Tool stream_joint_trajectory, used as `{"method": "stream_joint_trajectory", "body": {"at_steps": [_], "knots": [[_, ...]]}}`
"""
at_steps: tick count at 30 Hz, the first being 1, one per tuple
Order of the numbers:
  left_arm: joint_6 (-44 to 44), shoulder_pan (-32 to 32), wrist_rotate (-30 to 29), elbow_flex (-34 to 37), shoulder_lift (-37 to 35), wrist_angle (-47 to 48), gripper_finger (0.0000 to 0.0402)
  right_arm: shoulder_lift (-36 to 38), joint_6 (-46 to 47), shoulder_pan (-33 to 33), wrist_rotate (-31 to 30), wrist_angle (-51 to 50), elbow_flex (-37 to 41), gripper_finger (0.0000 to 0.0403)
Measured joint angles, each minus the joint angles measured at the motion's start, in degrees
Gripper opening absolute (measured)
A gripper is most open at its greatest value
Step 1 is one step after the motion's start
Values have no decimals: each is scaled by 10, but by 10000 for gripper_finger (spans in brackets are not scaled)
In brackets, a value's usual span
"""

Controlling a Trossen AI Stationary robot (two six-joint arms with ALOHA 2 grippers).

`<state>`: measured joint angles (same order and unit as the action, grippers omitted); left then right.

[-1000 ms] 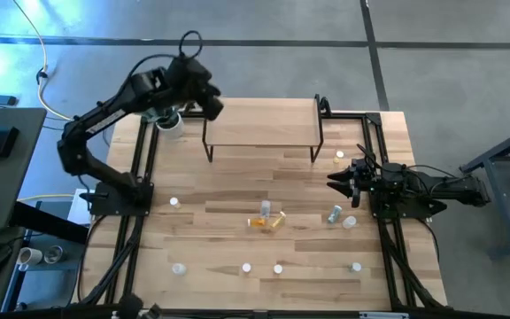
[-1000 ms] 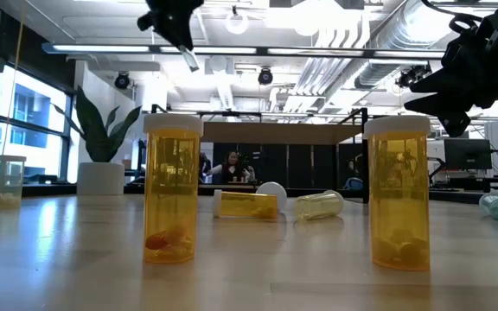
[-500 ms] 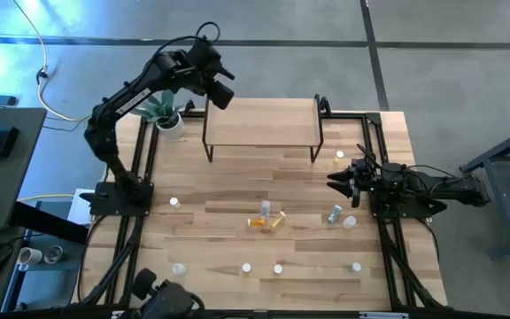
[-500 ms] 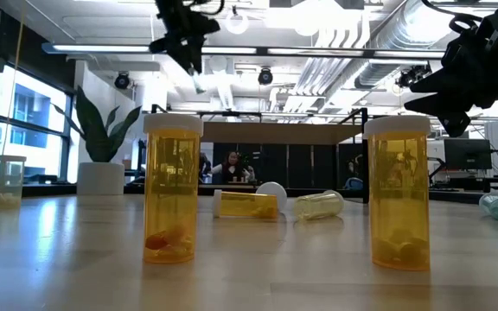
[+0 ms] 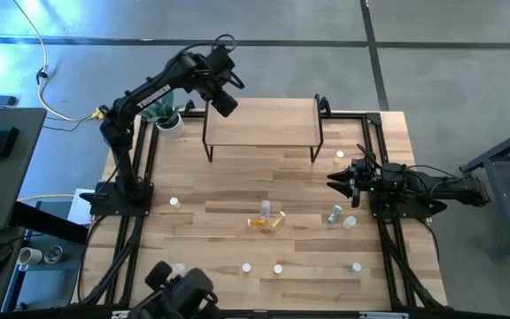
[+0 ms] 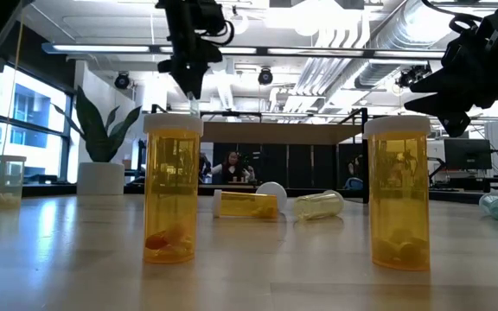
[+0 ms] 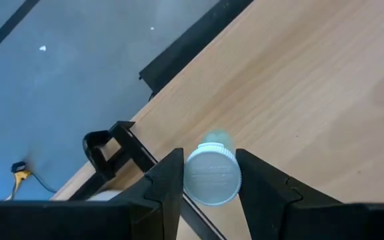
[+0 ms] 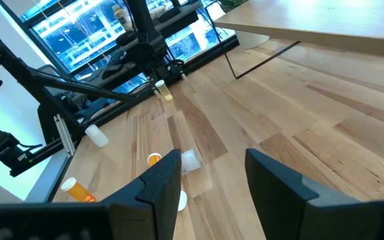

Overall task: Pick and place medicine bottles onto shelf by color
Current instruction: Put the left blue pill bottle on the shelf

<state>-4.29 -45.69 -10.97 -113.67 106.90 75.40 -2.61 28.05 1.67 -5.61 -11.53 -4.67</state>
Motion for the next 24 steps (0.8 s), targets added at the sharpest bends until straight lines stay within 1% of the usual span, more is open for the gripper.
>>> {"method": "stream_joint_trajectory", "body": {"at_steps": [4, 11, 15, 24], "knots": [[-1, 1, -2, 0, 6, 0, 115, 0, 0, 0, 0, 0, 0, 158], [-35, 1, -4, 4, 6, 0, 115, 0, 0, 0, 0, 0, 0, 158], [-40, 1, -17, 4, 21, 0, 115, 0, 0, 0, 0, 0, 0, 158], [-41, 3, -17, 5, 46, -2, 115, 0, 0, 0, 0, 0, 0, 158]]}}
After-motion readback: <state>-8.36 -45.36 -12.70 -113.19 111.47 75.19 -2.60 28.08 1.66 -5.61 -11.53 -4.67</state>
